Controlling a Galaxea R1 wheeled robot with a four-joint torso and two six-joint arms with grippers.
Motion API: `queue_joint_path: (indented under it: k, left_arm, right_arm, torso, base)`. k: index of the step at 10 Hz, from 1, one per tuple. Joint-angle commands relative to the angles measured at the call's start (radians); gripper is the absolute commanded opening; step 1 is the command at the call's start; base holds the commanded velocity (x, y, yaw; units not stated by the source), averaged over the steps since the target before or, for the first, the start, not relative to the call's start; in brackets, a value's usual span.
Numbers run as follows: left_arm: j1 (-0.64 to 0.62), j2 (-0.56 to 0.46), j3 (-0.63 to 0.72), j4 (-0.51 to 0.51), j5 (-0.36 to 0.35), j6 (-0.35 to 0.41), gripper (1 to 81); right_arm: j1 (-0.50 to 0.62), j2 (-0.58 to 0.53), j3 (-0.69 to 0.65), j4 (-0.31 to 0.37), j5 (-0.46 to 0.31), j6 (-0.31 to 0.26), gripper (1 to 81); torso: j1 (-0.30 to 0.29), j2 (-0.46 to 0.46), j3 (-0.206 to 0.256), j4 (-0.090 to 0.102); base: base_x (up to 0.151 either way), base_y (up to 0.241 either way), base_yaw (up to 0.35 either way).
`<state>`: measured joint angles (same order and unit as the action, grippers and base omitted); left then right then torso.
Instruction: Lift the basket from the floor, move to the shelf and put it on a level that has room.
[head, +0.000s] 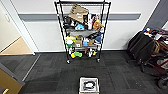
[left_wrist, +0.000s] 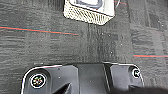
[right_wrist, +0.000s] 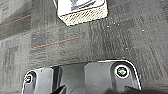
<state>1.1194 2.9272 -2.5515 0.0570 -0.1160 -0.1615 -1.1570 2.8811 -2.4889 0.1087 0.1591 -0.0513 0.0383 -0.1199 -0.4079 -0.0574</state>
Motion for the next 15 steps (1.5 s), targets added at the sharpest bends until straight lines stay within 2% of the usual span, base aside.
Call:
queue_joint_path:
  k: [1, 15]
  left_arm:
    - [-0.046, -0.002, 0.013, 0.007, 0.05, -0.001, 81.1]
    - [-0.025, 0.006, 0.02, 0.009, 0.065, -0.001, 81.1]
  right_arm:
    - [0.041, -0.013, 0.006, 0.005, -0.05, 0.004, 81.1]
    - [0.004, 0.009, -0.065, 0.028, -0.05, 0.013, 81.1]
  torso:
    - [0.0, 0.0, 0.0, 0.0]
    - [0.0, 0.0, 0.0, 0.0]
  base:
    - [0.113, 0.0, 0.0]
    - [0.118, 0.0, 0.0]
